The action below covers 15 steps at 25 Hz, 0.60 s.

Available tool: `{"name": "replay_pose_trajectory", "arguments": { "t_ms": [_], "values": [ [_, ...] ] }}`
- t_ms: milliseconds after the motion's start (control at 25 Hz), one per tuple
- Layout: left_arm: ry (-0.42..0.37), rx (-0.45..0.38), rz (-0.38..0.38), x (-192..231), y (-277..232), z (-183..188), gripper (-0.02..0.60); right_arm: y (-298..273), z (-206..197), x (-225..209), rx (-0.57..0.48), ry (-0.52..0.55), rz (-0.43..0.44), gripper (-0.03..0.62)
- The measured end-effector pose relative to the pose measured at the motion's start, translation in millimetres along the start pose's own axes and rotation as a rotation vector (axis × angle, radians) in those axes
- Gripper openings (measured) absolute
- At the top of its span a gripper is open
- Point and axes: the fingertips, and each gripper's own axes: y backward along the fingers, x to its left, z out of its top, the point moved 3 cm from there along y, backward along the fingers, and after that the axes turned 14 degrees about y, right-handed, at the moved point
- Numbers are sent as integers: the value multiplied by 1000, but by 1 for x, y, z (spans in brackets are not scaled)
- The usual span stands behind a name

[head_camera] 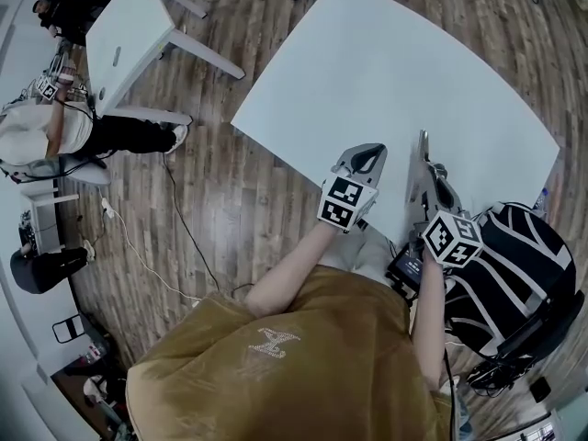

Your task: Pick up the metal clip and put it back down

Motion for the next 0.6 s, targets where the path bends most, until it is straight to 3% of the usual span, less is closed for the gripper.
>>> {"name": "replay_pose_trajectory", "arguments": {
  "t_ms": [600],
  "values": [
    [-45,-257,-62,-37,44,100,6,77,110,19,-363,262,-166,8]
  ]
}}
